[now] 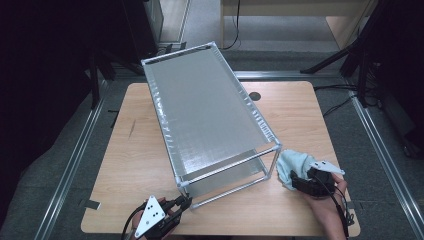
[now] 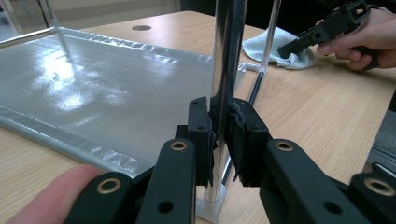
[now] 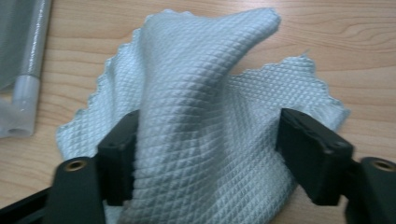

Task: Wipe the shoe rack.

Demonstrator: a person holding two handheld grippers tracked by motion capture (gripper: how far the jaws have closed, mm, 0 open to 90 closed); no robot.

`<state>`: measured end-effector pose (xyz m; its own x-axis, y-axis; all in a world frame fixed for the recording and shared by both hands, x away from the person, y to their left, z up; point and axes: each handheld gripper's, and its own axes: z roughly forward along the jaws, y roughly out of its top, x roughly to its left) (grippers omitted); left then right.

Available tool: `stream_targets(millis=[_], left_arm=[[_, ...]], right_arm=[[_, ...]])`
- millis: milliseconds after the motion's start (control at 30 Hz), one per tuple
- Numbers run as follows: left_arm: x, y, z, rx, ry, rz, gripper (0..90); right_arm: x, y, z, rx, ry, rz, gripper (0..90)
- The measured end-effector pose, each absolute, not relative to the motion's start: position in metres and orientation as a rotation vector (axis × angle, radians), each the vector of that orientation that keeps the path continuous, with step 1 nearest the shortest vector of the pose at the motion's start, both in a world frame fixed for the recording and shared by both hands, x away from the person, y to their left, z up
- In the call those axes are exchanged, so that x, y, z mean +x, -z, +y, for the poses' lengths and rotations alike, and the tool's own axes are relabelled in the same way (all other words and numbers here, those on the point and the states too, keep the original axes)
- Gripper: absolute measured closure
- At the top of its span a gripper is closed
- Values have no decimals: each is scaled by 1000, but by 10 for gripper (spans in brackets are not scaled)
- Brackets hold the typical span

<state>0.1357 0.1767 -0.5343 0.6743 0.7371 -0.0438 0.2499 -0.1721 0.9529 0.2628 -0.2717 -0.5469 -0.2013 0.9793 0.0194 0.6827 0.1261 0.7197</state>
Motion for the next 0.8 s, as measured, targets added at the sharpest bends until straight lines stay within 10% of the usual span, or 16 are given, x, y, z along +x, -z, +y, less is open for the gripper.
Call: stream_targets(millis=[300,800], left_arm=[[136,535,176,1741,-522,797,788],[137,534,179,1730,-510,801,802]], right_arm=[[255,544,-256,1520,-879,2006,766],[218,468,-219,1164,-1273,1878,778]])
